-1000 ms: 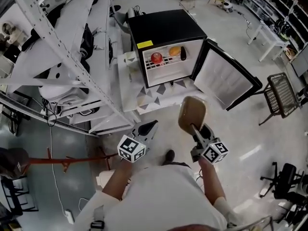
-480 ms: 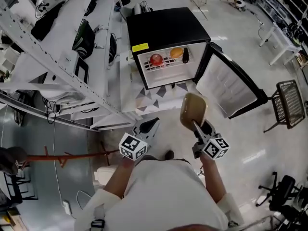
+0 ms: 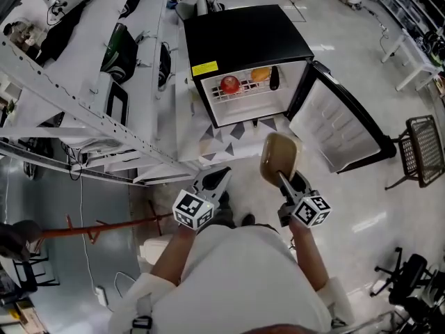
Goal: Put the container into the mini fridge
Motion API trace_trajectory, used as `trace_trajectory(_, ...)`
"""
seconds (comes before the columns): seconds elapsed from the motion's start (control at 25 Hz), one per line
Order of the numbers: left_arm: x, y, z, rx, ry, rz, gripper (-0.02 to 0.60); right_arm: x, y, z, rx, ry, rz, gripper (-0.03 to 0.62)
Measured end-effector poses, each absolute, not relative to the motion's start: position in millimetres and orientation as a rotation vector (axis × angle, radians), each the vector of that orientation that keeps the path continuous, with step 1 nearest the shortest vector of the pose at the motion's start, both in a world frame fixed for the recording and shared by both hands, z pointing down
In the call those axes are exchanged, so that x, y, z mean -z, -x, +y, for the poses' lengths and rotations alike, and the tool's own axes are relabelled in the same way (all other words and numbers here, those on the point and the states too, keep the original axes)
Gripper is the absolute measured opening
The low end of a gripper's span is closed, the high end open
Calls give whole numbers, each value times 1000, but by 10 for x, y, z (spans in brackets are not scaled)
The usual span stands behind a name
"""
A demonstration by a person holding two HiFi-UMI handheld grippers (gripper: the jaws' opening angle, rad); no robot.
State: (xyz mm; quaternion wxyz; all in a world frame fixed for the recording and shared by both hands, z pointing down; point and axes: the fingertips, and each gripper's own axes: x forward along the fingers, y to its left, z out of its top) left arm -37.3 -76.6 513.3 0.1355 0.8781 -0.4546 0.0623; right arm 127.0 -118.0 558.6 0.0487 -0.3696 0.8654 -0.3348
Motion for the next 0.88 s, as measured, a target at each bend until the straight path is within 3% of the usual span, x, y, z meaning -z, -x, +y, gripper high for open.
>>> trace_trajectory(0.88,-5592,781,-1895,-254,-2672,-917,5,-6365,-675,-2100,1025,1628,2625,225)
